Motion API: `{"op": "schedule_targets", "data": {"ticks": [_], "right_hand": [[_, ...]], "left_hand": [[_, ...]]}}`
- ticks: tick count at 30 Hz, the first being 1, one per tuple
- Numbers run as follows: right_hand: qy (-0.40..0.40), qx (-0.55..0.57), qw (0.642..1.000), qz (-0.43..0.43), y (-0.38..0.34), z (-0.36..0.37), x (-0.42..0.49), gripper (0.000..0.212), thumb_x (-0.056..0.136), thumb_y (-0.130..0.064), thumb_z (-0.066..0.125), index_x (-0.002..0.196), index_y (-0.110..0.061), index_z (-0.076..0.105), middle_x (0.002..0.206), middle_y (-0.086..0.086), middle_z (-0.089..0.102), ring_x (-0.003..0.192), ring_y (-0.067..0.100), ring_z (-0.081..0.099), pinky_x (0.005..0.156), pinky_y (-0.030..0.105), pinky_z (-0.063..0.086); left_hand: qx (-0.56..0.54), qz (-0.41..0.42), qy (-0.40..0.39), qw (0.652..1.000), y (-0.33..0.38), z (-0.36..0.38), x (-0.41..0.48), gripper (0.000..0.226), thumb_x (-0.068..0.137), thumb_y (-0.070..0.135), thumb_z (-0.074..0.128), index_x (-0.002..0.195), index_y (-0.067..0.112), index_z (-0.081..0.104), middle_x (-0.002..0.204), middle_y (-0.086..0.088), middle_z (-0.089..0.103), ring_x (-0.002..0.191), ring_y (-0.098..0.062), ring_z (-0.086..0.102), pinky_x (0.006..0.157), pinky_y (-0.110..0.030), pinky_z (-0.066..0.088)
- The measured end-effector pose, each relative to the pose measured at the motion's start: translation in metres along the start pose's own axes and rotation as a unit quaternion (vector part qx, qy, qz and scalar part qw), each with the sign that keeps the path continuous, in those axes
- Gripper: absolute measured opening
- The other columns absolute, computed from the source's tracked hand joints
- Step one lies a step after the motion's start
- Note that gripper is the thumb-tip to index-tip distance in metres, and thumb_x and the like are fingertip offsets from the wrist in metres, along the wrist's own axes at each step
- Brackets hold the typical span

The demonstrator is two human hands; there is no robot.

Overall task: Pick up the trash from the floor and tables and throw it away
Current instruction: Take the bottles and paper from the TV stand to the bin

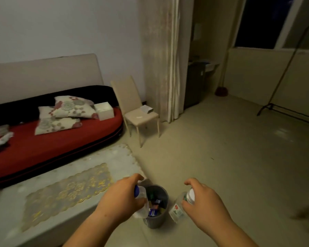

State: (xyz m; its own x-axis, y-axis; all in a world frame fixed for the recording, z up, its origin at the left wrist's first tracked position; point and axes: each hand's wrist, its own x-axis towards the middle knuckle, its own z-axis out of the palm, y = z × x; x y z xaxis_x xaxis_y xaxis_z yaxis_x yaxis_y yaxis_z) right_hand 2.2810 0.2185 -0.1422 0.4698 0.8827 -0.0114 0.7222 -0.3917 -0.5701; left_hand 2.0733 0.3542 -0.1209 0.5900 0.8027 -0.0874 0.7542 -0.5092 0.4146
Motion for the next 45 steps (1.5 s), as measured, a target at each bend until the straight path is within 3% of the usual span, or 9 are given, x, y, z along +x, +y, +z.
{"op": "schedule_targets", "data": {"ticks": [9, 22, 29, 36, 45], "right_hand": [[-0.077, -0.007, 0.996, -0.036, 0.011, 0.036, 0.109, 0.045, 0.079, -0.039, 0.069, 0.118, -0.042, 0.046, 0.104, -0.008, 0.061, 0.09, 0.013, 0.058, 0.077, 0.024, 0.05], [-0.114, -0.028, 0.993, 0.025, 0.042, 0.151, 0.256, 0.046, 0.081, -0.045, 0.068, 0.121, -0.039, 0.046, 0.108, -0.005, 0.061, 0.096, 0.018, 0.06, 0.079, 0.029, 0.051], [-0.159, -0.036, 0.986, 0.023, 0.104, 0.239, 0.327, 0.048, 0.082, -0.037, 0.067, 0.126, -0.036, 0.047, 0.115, -0.005, 0.061, 0.103, 0.018, 0.058, 0.08, 0.026, 0.047], [-0.178, -0.046, 0.982, 0.037, 0.19, 0.364, 0.377, 0.051, 0.087, -0.038, 0.066, 0.132, -0.032, 0.046, 0.124, -0.002, 0.06, 0.11, 0.02, 0.058, 0.088, 0.03, 0.052], [-0.204, -0.06, 0.976, 0.039, 0.26, 0.48, 0.403, 0.053, 0.084, -0.037, 0.069, 0.132, -0.031, 0.046, 0.127, -0.001, 0.059, 0.11, 0.022, 0.06, 0.087, 0.033, 0.052]], "left_hand": [[-0.009, -0.064, 0.014, 0.998, -0.03, 0.025, 0.073, 0.063, 0.08, 0.05, 0.074, 0.134, 0.043, 0.042, 0.125, 0.014, 0.061, 0.108, -0.011, 0.059, 0.089, -0.027, 0.052], [-0.017, -0.058, -0.046, 0.997, -0.124, 0.102, 0.246, 0.06, 0.083, 0.045, 0.071, 0.136, 0.038, 0.043, 0.125, 0.008, 0.059, 0.108, -0.016, 0.06, 0.082, -0.024, 0.049], [-0.04, -0.093, -0.086, 0.991, -0.165, 0.201, 0.319, 0.057, 0.081, 0.046, 0.07, 0.132, 0.041, 0.045, 0.122, 0.009, 0.061, 0.103, -0.016, 0.061, 0.081, -0.028, 0.053], [-0.041, -0.128, -0.121, 0.983, -0.227, 0.335, 0.368, 0.061, 0.081, 0.049, 0.069, 0.136, 0.041, 0.045, 0.124, 0.009, 0.06, 0.107, -0.016, 0.061, 0.077, -0.025, 0.044], [-0.048, -0.151, -0.11, 0.981, -0.288, 0.444, 0.398, 0.052, 0.085, 0.048, 0.067, 0.132, 0.042, 0.048, 0.124, 0.009, 0.06, 0.104, -0.016, 0.061, 0.075, -0.025, 0.042]]}}
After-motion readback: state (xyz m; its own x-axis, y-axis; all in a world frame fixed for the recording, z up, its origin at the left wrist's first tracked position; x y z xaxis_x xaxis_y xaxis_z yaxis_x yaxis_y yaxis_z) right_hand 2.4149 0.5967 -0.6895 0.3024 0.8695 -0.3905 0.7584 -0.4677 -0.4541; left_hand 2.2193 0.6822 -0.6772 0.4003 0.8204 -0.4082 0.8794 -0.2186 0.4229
